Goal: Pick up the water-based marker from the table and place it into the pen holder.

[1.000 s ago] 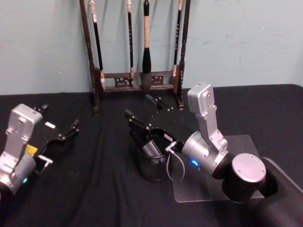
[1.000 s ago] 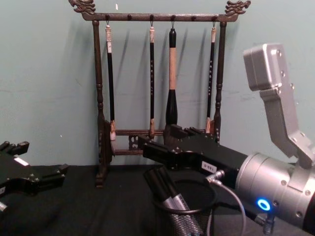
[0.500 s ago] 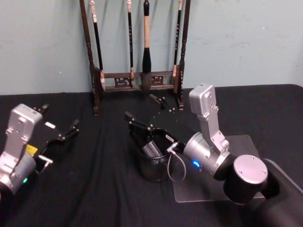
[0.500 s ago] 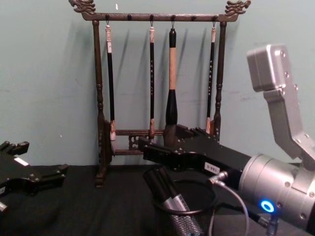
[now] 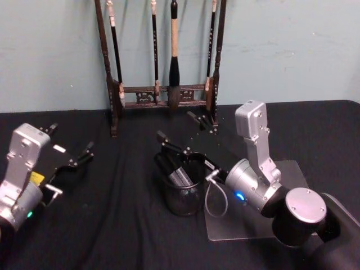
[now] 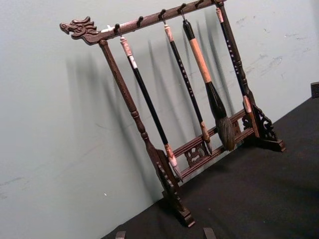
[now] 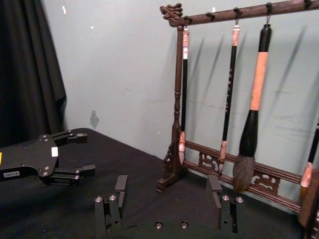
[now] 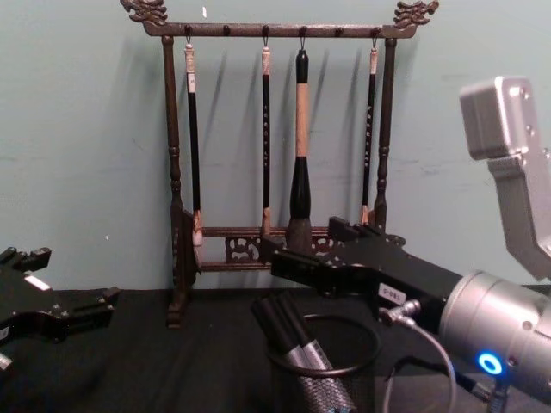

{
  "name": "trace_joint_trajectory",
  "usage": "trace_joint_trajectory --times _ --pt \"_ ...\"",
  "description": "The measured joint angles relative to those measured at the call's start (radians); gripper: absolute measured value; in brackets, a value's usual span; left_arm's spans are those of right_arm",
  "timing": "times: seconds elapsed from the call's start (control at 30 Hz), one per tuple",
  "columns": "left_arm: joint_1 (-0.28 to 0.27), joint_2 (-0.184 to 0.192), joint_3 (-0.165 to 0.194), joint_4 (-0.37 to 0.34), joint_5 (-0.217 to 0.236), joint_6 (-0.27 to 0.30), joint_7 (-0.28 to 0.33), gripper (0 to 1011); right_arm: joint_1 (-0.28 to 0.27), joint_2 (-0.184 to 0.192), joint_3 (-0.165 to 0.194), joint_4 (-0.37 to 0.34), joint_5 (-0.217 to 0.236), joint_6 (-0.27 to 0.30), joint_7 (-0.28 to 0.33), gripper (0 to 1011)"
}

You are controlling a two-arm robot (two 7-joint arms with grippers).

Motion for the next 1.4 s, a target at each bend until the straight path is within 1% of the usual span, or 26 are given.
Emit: trace_joint_trajectory --times 0.17,0.4,0.7,0.83,1.07,1.2,1.4 --pt "0.0 0.0 0.0 0.0 0.0 0.0 0.0 1009 -0.013 0.008 0.012 -0.014 0.0 -0.002 -0.012 1002" --pt "0.0 0.0 0.0 0.0 0.0 0.0 0.0 1009 -0.039 0.018 0.039 -0.029 0.003 -0.001 -0.032 1002" --pt "0.0 0.0 0.0 0.0 0.0 0.0 0.0 1009 -0.069 0.023 0.074 -0.043 0.002 -0.01 -0.06 1002" --pt "0.0 0.0 0.0 0.0 0.0 0.0 0.0 1009 -0.076 0.025 0.083 -0.048 -0.001 -0.009 -0.066 1002" --pt "0.0 0.0 0.0 0.0 0.0 0.0 0.0 1009 -0.095 0.031 0.102 -0.051 -0.024 -0.012 -0.088 1002" --pt "0.0 0.0 0.0 0.0 0.0 0.0 0.0 1009 -0.106 0.034 0.116 -0.046 -0.041 -0.025 -0.1 1002" --pt "0.0 0.0 0.0 0.0 0.0 0.0 0.0 1009 -0.116 0.035 0.134 -0.028 -0.052 -0.044 -0.105 1002"
